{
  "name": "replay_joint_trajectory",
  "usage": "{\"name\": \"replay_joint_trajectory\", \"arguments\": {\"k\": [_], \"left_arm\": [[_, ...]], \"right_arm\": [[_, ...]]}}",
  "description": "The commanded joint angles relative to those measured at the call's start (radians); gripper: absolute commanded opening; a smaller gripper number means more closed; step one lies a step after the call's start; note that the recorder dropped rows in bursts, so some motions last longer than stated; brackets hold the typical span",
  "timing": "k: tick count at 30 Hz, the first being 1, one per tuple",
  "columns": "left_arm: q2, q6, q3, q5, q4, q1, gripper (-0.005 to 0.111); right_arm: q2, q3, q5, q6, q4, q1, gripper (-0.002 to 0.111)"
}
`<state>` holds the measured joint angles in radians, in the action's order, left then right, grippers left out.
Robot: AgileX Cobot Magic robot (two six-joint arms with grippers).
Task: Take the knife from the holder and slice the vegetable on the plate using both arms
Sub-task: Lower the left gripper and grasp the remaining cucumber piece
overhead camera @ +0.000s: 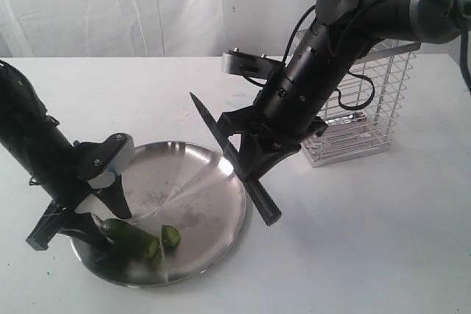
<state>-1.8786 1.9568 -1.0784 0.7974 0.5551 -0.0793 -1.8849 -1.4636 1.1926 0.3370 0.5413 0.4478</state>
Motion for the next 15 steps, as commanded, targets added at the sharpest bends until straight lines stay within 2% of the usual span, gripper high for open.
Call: {"name": "replay_joint_trajectory", "arguments": {"k": [1, 4, 7, 11, 12, 14, 15], "left_arm": [[-0.018, 0.153, 0.002, -0.05, 0.016, -0.024, 0.059], [-0.018, 0.153, 0.002, -0.08, 0.02, -0.046, 0.055], [-0.023, 0.153, 0.002, -0.083, 0.02, -0.064, 0.039], [-0.025, 0.106, 0.002, -0.074, 0.031, -0.071, 0.012], [-0.025, -0.013, 0.002, -0.091, 0.055, -0.071, 0.001], [-0.025, -0.37, 0.002, -0.223, 0.08, -0.071, 0.0], [-0.025, -0.434, 0.002, -0.258, 0.08, -0.071, 0.0]], "right_arm": [[0.007, 0.001, 0.006, 0.016, 0.016, -0.008, 0.0], [0.007, 0.001, 0.007, 0.018, 0.032, -0.008, 0.0], [0.007, 0.001, 0.003, 0.018, 0.049, -0.008, 0.0], [0.007, 0.001, 0.003, 0.018, 0.054, -0.008, 0.0], [0.007, 0.001, 0.003, 0.018, 0.054, -0.008, 0.0], [0.007, 0.001, 0.003, 0.018, 0.058, -0.008, 0.0], [0.007, 0.001, 0.003, 0.018, 0.069, -0.008, 0.0]]}}
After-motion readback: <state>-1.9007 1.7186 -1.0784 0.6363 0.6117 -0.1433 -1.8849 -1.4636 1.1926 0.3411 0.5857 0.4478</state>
